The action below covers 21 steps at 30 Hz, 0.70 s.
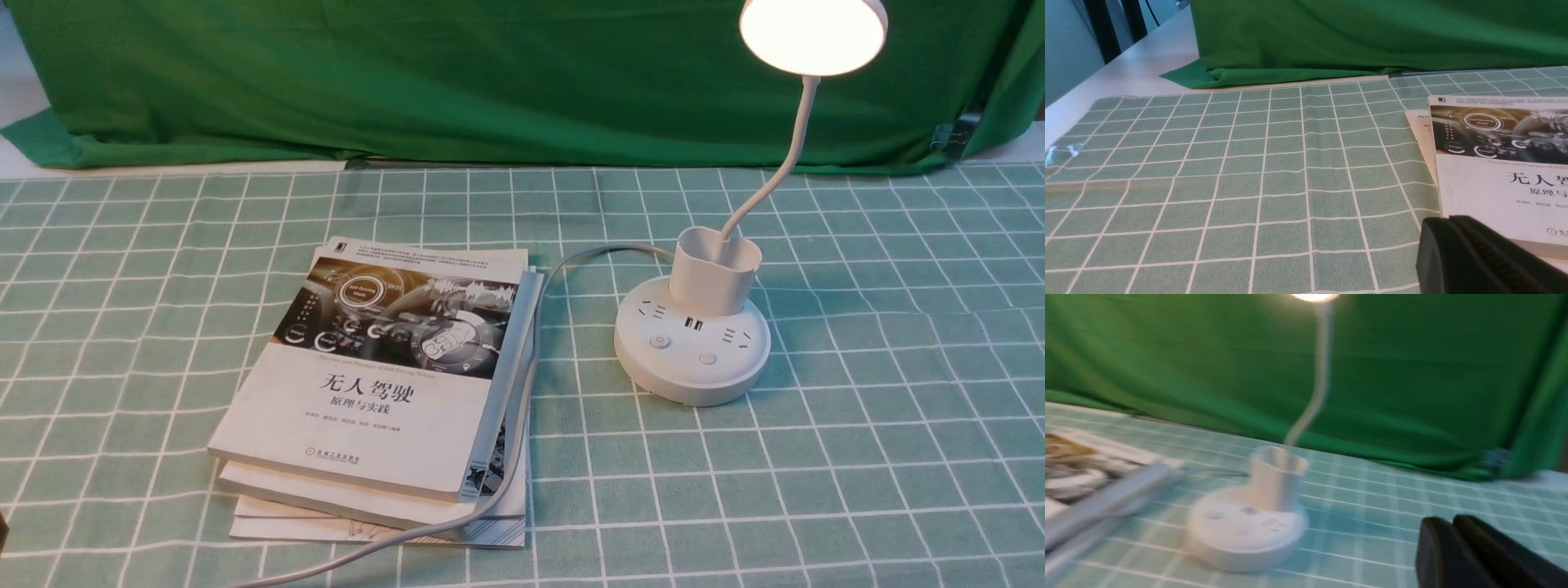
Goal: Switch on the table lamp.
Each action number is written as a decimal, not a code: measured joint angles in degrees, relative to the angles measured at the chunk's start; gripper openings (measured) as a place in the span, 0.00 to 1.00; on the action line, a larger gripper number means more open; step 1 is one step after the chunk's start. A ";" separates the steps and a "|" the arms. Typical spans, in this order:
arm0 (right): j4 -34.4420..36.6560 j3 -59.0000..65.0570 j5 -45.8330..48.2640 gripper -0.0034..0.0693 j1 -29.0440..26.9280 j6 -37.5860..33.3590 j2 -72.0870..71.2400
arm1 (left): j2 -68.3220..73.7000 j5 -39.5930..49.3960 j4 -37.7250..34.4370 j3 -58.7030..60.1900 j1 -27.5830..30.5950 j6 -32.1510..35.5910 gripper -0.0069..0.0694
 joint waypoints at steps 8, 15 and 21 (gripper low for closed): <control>-10.15 1.76 6.05 0.20 -7.36 12.82 -6.03 | 0.00 0.00 0.00 0.00 0.00 0.00 0.12; -10.35 1.81 14.15 0.23 -7.41 16.06 -6.16 | 0.00 0.00 0.00 0.00 0.00 0.00 0.12; -10.35 1.81 14.59 0.26 -7.48 16.12 -6.16 | 0.00 0.00 0.00 0.00 0.00 0.00 0.12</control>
